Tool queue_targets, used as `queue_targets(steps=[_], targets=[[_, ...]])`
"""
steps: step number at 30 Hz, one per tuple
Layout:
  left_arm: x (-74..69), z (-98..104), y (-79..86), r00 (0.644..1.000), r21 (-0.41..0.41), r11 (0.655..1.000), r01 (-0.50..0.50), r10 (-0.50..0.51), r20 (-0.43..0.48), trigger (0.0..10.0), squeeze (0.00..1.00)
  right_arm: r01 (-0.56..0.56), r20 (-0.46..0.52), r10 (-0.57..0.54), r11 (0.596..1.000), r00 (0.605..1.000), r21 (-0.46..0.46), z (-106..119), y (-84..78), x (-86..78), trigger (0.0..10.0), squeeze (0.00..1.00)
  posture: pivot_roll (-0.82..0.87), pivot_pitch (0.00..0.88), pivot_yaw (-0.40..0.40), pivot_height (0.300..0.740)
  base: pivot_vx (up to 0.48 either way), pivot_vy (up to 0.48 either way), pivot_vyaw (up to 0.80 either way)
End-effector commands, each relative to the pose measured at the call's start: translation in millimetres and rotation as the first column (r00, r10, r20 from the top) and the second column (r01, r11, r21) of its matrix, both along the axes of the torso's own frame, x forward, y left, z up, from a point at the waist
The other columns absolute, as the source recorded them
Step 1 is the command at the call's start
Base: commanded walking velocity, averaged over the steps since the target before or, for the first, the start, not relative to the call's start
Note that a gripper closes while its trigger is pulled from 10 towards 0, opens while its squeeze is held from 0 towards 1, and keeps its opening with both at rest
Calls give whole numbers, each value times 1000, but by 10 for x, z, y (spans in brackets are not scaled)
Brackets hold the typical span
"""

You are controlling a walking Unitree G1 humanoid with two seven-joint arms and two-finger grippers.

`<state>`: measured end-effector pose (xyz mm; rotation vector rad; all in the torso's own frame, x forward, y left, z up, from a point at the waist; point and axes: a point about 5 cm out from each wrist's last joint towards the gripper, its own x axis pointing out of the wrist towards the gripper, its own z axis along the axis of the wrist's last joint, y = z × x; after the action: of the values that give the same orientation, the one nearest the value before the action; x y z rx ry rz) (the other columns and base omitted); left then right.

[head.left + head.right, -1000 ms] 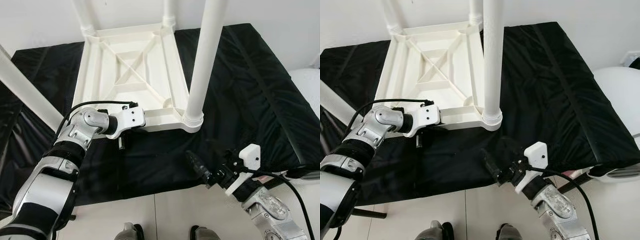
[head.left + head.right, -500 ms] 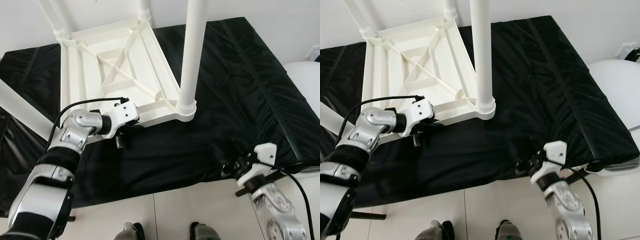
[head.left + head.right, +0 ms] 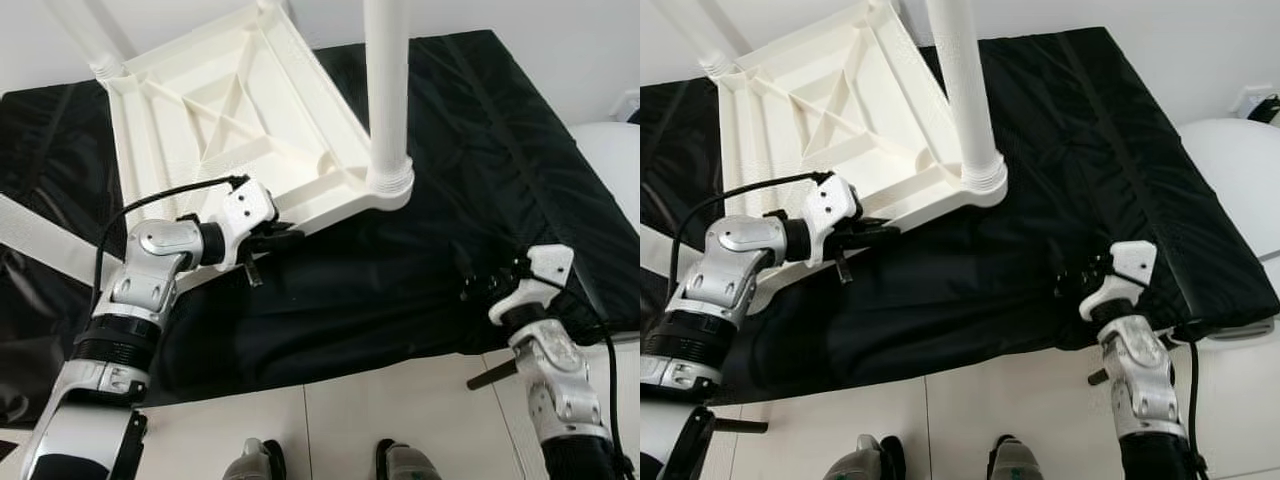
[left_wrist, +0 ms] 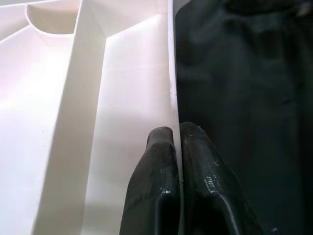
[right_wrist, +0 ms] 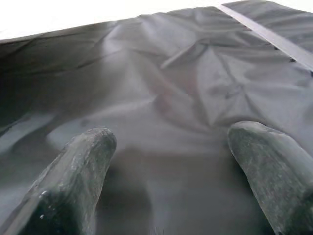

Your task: Building children table

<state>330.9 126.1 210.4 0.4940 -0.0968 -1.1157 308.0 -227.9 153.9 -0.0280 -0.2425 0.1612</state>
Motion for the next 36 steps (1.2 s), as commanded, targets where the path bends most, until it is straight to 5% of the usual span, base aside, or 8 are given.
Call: queue_targets(steps=[1,7,10,15,21,30,36], targets=[[-102,157,-142,996,-157,985,66,-57,64,0,0,-4,-90,3,1000,996,-8,-184,5,87,10000,0,-6,165,47,740,0,0,0],[-204,241,-290,991,-228,967,118,-102,82,0,0,-6,-60,7,1000,998,7,46,50,429,10000,0,-5,146,25,740,0,0,0],[-267,353,-397,987,-281,949,145,-119,108,0,0,-42,-19,43,998,999,56,437,253,778,10000,0,8,131,8,740,0,0,0],[-310,473,-429,985,-316,936,155,-121,125,0,0,-128,58,121,982,991,136,848,483,957,10000,0,27,126,-5,740,0,0,0],[-374,627,-401,981,-329,930,162,-114,160,0,0,-263,200,230,952,952,158,1414,760,1041,10000,0,45,122,-10,740,0,0,0],[-417,732,-424,980,-369,915,163,-108,164,0,0,-352,250,311,926,917,137,1743,991,1077,10000,0,51,108,-22,740,0,0,0],[-372,808,-372,985,-443,890,107,-36,167,0,0,-550,348,492,830,798,87,2018,1265,986,10000,0,51,102,-37,740,0,0,0]])
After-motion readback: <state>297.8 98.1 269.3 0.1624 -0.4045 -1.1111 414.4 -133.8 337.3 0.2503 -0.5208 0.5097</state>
